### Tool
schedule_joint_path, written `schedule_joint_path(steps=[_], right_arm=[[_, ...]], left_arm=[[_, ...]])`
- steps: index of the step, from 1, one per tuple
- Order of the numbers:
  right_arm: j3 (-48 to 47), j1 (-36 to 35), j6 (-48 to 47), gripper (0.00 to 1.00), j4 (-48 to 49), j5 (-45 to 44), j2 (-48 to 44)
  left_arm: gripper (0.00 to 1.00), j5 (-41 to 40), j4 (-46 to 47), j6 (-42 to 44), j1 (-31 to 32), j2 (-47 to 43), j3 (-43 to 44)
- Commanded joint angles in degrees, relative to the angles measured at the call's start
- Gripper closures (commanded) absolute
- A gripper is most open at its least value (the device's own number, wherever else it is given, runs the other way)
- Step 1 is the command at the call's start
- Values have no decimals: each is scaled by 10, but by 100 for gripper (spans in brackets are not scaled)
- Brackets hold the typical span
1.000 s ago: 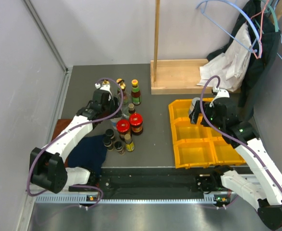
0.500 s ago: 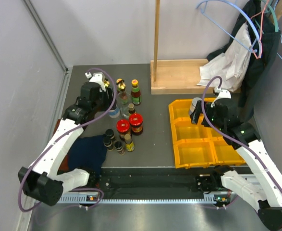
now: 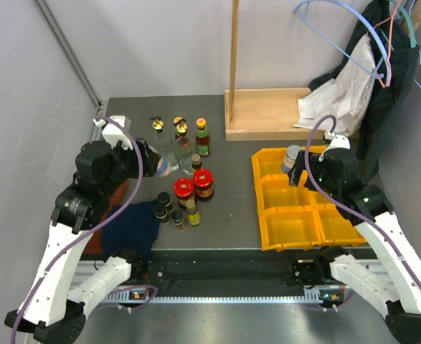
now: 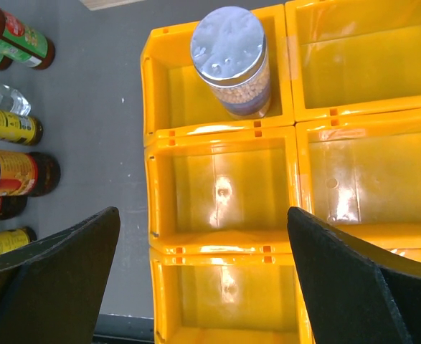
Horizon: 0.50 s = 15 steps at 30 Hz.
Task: Organize the condiment bottles
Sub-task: Place the bottle in the storage box.
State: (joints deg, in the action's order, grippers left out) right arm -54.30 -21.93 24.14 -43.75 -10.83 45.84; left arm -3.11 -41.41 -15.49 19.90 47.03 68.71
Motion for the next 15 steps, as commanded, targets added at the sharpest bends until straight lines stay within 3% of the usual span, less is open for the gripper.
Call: schedule_joint_path(steps=[1, 3, 6, 10, 15], right_arm=[[-40, 7, 16, 1, -9, -25, -19], [-39, 6, 21, 1, -11, -28, -25], [-35, 7, 26, 1, -12, -31, -35], [-34, 6, 28, 1, -16, -48, -44], [-41, 7, 35, 1, -26, -65, -44]], left_arm=[[100, 191, 33, 31, 1, 3, 56], [100, 312, 44, 30, 1, 8, 52], [100, 428, 99, -1, 2, 12, 33], [100, 465, 211, -53, 30, 22, 6], [100, 409, 260, -61, 110, 78, 5]])
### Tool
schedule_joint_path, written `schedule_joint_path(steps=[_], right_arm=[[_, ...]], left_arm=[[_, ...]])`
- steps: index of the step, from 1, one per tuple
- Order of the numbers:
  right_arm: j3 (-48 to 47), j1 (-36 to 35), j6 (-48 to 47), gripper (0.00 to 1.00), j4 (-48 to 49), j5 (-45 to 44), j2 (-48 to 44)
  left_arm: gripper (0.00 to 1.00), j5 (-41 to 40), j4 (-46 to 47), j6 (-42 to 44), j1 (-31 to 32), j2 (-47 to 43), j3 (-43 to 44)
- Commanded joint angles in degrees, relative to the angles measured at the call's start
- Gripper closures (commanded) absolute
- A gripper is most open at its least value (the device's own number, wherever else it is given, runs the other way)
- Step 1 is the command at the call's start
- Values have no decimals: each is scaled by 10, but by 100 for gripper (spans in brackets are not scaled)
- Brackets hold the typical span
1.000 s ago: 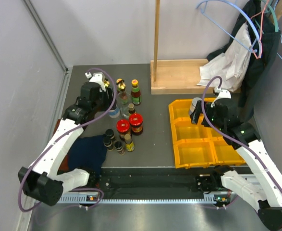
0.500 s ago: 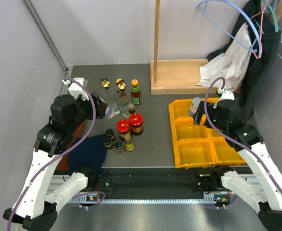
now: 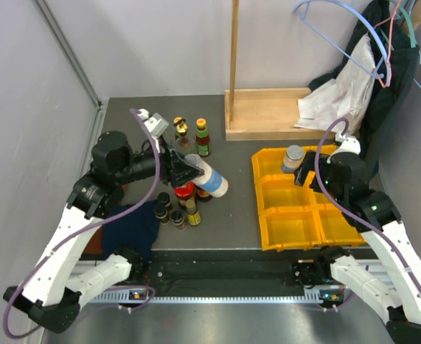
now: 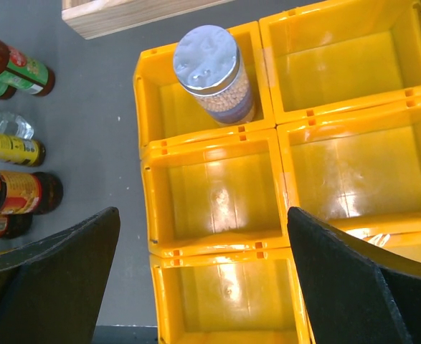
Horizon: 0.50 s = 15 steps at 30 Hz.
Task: Organize the condiment bottles
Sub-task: Place the bottle in the storage box.
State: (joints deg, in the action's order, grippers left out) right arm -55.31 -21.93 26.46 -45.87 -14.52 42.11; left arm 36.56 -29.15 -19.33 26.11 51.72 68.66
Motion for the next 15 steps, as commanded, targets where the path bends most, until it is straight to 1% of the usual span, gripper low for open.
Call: schedule_joint_path(steps=[1, 3, 4, 5, 7, 8, 9, 10, 12, 13, 14, 15], right_arm=[[-31, 6, 15, 1, -6, -37, -8], [-35, 6, 18, 1, -12, -46, -10], [-36, 7, 24, 1, -13, -57, -14], [-37, 6, 26, 1, -13, -60, -16], [-37, 6, 33, 1, -17, -67, -21], [-38, 6, 33, 1, -18, -69, -27], [-36, 7, 34, 1, -19, -74, -32], [-37, 6, 37, 1, -24, -83, -34], [-38, 7, 37, 1, -28, -90, -46], [-38, 6, 38, 1, -33, -93, -49], [-38, 6, 40, 1, -36, -93, -53], [-38, 6, 40, 1, -41, -92, -62]], left_arm=[[100, -16, 145, -20, 74, 43, 6], [100, -48, 162, -15, 100, 81, 10], [100, -63, 168, -13, 125, 94, 13], [100, -97, 175, -12, 138, 123, 19], [100, -124, 195, -9, 168, 154, 29], [100, -151, 201, -7, 176, 188, 41], [100, -161, 211, -2, 183, 205, 49], [100, -173, 214, 1, 195, 241, 68], [100, -215, 218, 10, 203, 277, 92], [100, -226, 218, 14, 209, 313, 118], [100, -240, 219, 16, 211, 330, 131], [100, -269, 219, 17, 214, 347, 146]])
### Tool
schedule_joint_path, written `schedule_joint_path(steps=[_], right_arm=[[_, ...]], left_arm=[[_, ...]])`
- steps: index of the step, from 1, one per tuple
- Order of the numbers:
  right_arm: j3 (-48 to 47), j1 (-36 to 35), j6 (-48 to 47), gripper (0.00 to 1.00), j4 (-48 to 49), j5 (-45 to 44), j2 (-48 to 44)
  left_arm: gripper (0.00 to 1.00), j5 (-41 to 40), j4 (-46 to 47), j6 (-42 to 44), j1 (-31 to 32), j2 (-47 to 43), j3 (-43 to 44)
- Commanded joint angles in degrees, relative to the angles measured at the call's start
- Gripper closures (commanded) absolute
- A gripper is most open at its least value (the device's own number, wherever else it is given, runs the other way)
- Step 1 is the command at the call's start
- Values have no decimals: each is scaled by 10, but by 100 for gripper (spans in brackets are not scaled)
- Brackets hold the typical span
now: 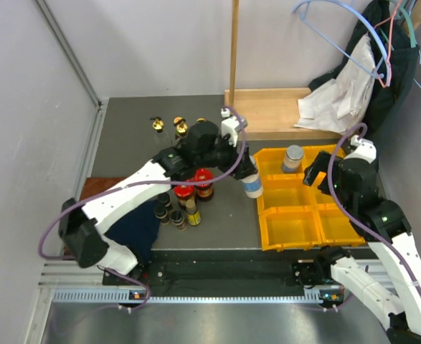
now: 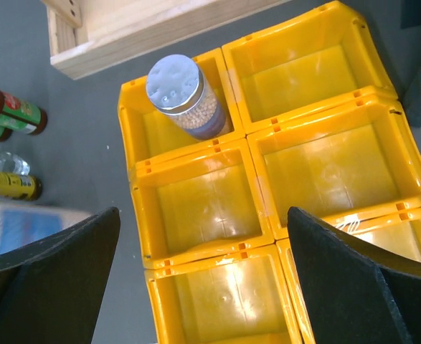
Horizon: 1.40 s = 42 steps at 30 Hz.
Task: Organize the condiment bottles
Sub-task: Place the bottle in the storage box.
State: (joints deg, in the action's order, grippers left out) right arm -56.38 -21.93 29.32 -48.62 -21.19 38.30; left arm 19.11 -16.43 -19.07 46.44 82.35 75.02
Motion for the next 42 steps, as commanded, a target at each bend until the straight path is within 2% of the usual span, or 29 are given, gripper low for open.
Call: schedule_joint_path(steps=[1, 4, 11, 19, 29, 34, 42], right_arm=[[-27, 7, 14, 1, -16, -25, -27], [-20, 7, 13, 1, -24, -31, -45], [-25, 6, 7, 1, -56, -49, -65], [-45, 7, -7, 1, -82, -71, -82], [-51, 6, -17, 1, -95, -79, -97], [-50, 6, -20, 1, -97, -83, -105], [-49, 6, -26, 1, -99, -86, -113]], left_arm=[[100, -104, 94, 15, 11, 68, 106], [100, -140, 106, 21, 15, 119, 145], [100, -165, 138, 35, 25, 207, 203], [100, -183, 119, 51, 46, 306, 275], [100, -271, 116, 71, 57, 366, 282], [100, -360, 118, 106, 57, 398, 308], [100, -412, 122, 153, 57, 424, 343]])
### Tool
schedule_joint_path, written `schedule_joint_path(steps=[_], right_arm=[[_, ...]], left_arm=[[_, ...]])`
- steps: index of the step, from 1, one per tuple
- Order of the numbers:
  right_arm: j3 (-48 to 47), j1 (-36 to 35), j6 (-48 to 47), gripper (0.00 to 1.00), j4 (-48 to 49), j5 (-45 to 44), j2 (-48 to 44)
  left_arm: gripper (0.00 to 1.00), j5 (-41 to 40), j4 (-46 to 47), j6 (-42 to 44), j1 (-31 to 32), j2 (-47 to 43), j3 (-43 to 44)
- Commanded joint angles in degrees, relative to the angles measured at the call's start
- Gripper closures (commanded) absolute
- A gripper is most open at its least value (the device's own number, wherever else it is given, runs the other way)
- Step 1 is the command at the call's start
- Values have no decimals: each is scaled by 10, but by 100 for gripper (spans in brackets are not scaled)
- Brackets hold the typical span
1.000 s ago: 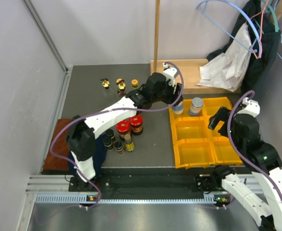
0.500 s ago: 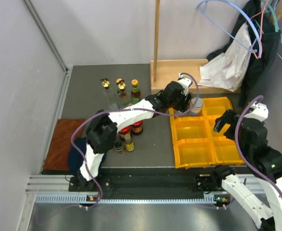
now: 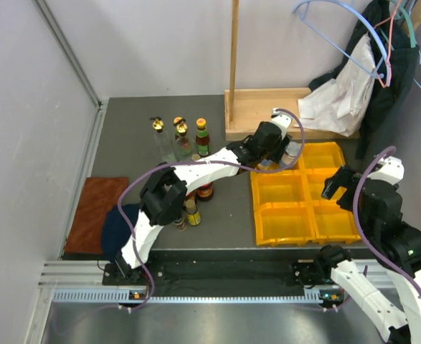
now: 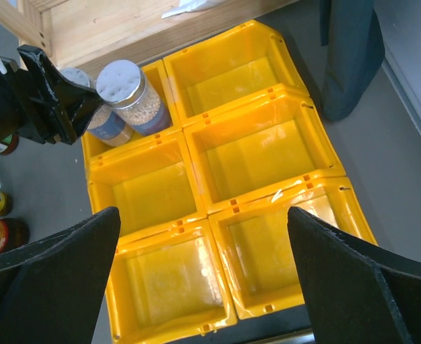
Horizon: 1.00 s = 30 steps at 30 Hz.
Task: Organize the condiment bottles
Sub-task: Place the bottle in the storage box.
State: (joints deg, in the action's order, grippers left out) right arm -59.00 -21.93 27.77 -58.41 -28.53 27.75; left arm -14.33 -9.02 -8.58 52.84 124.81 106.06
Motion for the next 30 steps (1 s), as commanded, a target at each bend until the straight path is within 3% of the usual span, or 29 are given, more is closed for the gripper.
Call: schedule_joint_path(steps=[1, 6, 7, 9, 12, 15, 22, 30], right_arm=[[-23, 6, -11, 1, -1, -12, -8], [-20, 6, -11, 1, 1, -7, -7], [-20, 6, -11, 1, 1, -6, -8], [-19, 6, -11, 1, 3, -4, -8], [-17, 6, -11, 1, 6, 0, -8], [-14, 6, -10, 1, 9, 4, -8], [-9, 7, -9, 1, 14, 10, -2], [-11, 6, -7, 1, 10, 16, 4]], left_arm=[[100, -78, 49, 47, -7, 0, 33], [100, -53, 44, 23, -7, -14, 9], [96, -51, 45, 15, -7, -17, 4], [70, -52, 47, 8, -7, -25, -10], [40, -55, 51, -4, -7, -36, -29], [24, -61, 56, -9, -7, -48, -40], [1, -56, 63, -9, -7, -81, -51], [1, -29, 61, -22, -7, -161, -80]])
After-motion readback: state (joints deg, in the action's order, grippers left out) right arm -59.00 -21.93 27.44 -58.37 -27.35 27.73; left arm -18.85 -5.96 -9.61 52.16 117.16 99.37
